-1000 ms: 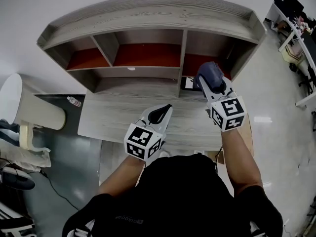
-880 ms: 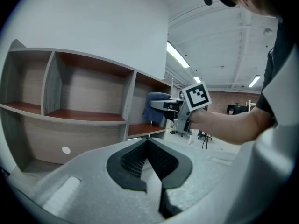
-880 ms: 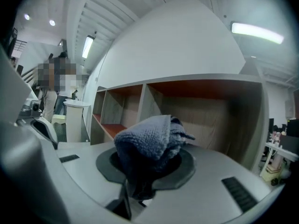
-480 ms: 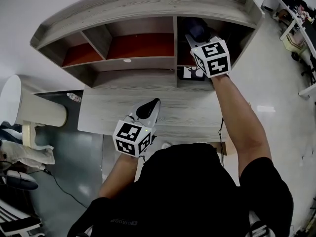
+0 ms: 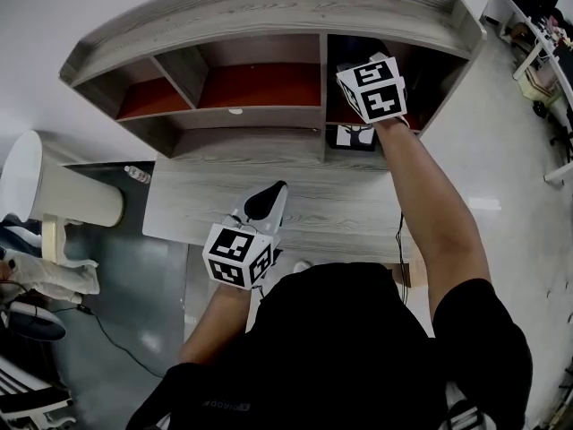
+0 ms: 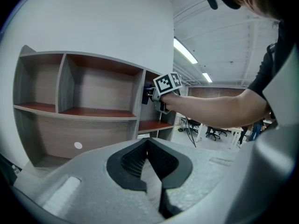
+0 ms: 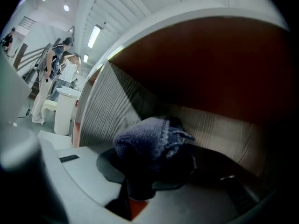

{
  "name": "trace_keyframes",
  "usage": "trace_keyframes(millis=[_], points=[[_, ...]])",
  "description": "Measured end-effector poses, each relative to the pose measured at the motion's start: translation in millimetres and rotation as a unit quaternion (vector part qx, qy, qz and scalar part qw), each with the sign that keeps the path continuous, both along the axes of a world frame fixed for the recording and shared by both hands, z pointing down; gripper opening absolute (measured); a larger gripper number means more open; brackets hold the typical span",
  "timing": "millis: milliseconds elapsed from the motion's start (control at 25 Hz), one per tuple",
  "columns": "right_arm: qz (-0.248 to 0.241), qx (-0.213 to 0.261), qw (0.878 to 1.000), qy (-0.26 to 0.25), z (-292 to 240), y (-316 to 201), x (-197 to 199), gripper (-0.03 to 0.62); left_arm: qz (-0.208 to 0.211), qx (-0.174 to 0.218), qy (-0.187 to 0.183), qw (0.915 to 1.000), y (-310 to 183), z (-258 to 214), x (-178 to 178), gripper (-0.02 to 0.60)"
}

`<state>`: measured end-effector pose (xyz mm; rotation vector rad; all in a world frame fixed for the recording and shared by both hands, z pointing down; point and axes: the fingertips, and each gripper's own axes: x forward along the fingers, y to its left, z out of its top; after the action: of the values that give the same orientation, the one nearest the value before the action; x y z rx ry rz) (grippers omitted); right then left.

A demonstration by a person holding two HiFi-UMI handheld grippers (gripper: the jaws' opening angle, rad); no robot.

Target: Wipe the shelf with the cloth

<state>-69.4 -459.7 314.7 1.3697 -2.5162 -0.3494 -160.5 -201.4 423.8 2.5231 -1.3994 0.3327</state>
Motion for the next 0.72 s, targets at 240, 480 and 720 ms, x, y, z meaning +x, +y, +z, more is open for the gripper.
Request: trace_keyframes(millis=[240,480,720], points=[[0.023,0.002,1.000,0.011,4,-8,11,0.101,-0.002,-0.003,0.002,1.0000,0,3,0,0.009],[0.056,-0.003,0.998,0.009,8,-13,38,0.101,0.004,-0.001,0.003,1.0000,0,2,2,0.009],[0.088,-0.008,0.996,0.009,13,-17,69,0.100,0.014,-0.001,0.004,0.9999,-2,2,9,0.008]])
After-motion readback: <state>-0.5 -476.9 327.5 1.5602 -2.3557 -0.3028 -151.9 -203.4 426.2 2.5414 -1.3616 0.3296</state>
